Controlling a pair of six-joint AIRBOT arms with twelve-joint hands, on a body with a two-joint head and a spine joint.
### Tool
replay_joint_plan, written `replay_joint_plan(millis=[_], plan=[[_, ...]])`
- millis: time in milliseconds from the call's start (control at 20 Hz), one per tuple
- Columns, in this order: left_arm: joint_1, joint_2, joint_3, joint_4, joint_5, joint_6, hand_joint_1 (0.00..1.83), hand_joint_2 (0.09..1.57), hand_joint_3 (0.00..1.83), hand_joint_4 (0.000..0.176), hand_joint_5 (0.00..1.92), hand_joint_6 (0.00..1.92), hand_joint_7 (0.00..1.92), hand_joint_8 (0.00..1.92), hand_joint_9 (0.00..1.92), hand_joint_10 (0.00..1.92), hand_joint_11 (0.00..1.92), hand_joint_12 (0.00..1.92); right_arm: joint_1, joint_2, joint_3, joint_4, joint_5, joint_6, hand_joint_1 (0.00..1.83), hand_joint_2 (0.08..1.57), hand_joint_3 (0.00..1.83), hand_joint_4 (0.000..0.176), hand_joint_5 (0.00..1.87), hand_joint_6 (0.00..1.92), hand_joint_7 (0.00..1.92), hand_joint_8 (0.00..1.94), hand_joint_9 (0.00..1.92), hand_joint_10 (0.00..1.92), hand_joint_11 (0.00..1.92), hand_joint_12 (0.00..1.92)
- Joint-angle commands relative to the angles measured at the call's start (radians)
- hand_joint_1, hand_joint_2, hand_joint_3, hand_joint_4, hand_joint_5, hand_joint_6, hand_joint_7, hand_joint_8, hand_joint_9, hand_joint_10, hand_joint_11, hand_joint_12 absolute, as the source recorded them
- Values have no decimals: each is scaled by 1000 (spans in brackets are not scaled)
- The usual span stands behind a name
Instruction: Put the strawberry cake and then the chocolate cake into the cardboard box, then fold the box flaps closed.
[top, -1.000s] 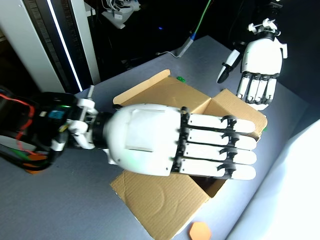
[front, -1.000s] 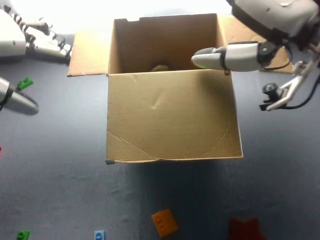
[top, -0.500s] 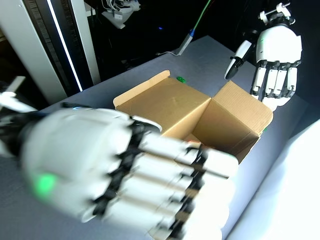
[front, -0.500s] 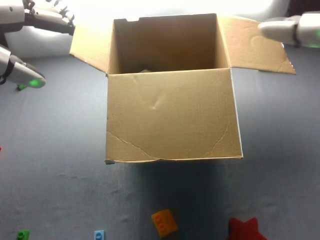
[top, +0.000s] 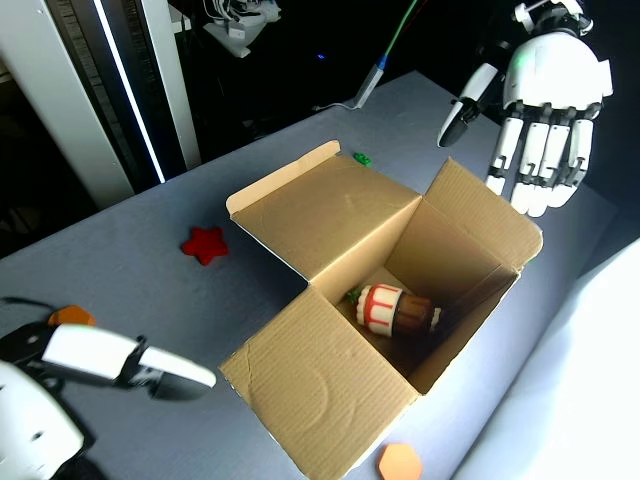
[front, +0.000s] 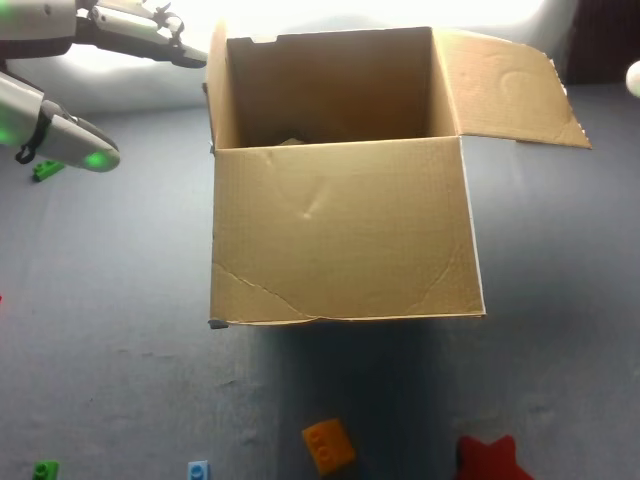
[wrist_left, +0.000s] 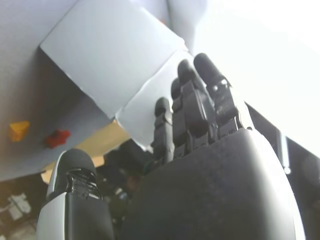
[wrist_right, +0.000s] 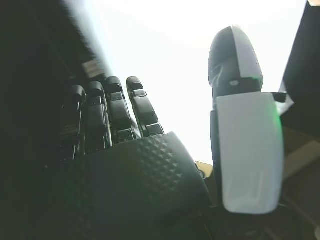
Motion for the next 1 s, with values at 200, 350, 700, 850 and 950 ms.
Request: replay_joint_plan(millis=[200, 350, 700, 850, 950], plan=[[-14, 14, -34, -48, 16, -1, 0, 1165, 1, 75, 187, 3, 225, 0, 251, 1, 0, 912, -13, 5, 24, 122, 53, 2, 94, 1140, 34, 0, 0, 0, 24, 3, 0, 0, 0, 0], [-17, 12, -67, -19, 21, -12, 0, 1165, 0, 69, 193, 4, 228, 3, 246, 4, 0, 854, -21, -3, 36, 150, 46, -10, 93, 1153, 35, 0, 0, 0, 18, 2, 0, 0, 0, 0], [-16, -29, -85, 30, 25, -13, 0, 1176, 6, 73, 207, 6, 232, 0, 264, 6, 0, 947, -84, -78, 67, -98, -158, -143, 117, 1160, 20, 0, 0, 0, 41, 8, 31, 12, 0, 0], [-2, -65, -69, 44, 24, -13, 0, 1179, 4, 72, 204, 2, 236, 5, 261, 4, 0, 915, -98, -103, 68, -284, -169, -90, 141, 1160, 15, 0, 0, 0, 38, 3, 19, 6, 0, 0], [6, -95, -48, 68, 19, -13, 0, 1186, 4, 74, 192, 0, 229, 1, 258, 2, 0, 891, -99, -125, 68, -353, -150, -84, 123, 1173, 18, 0, 0, 0, 30, 1, 8, 1, 0, 0]])
